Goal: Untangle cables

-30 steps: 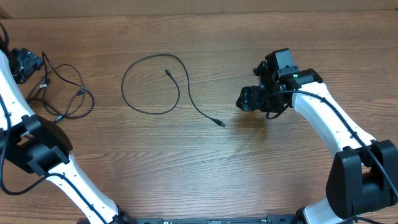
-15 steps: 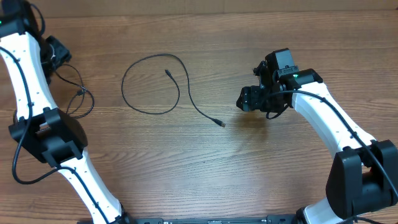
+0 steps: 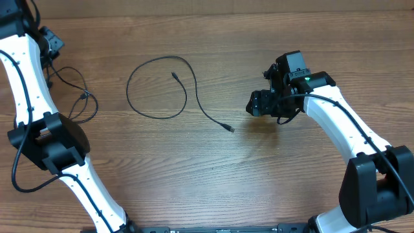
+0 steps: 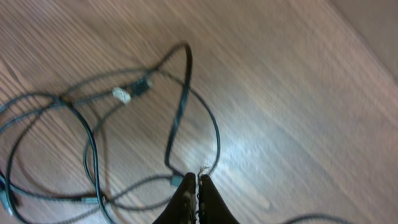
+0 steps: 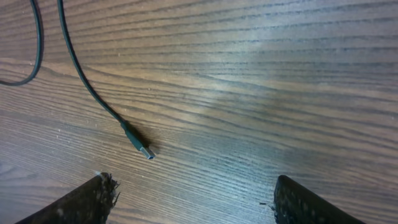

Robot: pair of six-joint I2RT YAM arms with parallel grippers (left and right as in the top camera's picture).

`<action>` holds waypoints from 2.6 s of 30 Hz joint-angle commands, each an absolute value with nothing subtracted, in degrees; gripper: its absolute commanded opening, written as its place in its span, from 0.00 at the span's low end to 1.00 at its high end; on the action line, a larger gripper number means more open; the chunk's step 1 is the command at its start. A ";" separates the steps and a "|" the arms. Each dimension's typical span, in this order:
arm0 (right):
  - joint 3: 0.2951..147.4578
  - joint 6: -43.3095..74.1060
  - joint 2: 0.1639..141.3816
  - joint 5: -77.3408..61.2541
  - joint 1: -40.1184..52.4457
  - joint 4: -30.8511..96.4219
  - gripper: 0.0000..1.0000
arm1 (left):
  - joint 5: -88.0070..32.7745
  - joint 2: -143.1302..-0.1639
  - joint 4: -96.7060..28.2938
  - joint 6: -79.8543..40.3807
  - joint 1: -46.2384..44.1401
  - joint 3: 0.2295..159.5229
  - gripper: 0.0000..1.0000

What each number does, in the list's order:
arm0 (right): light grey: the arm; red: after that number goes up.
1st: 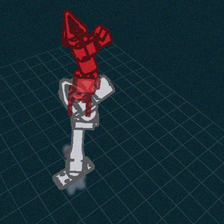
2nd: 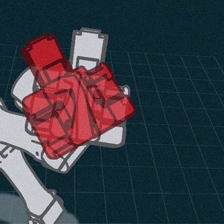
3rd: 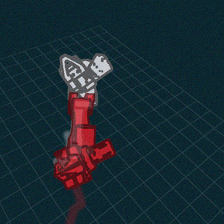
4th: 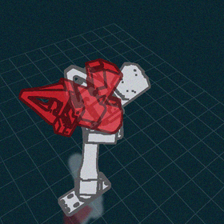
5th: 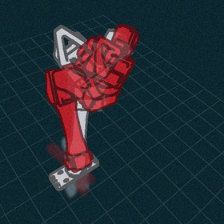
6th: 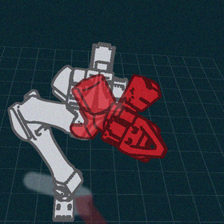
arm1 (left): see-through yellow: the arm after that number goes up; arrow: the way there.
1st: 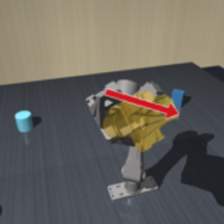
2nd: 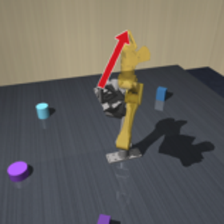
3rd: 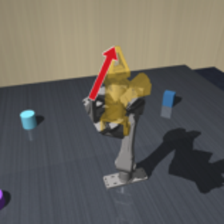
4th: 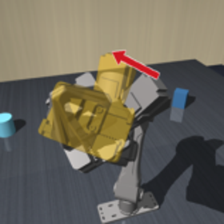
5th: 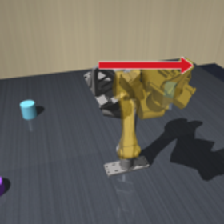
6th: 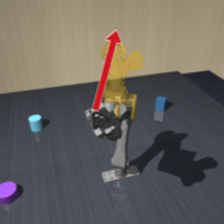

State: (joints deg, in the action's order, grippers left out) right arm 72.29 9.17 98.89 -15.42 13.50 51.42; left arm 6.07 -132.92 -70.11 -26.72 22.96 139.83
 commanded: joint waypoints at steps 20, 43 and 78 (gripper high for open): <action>72.69 10.70 98.19 -15.05 13.45 53.32 0.80 | -10.83 -152.48 -65.73 -26.81 24.77 139.22 0.04; 72.71 10.66 98.19 -15.05 13.43 53.23 0.80 | -13.76 -134.58 -76.14 -19.59 22.74 151.46 0.44; 72.71 21.41 98.17 -8.58 7.75 59.70 0.82 | -10.33 -143.70 -96.86 -7.77 -18.09 147.06 0.76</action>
State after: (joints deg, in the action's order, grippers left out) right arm 72.29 19.81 98.89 -9.65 9.26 58.76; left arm -8.95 -144.38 -96.64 -5.08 -17.56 149.18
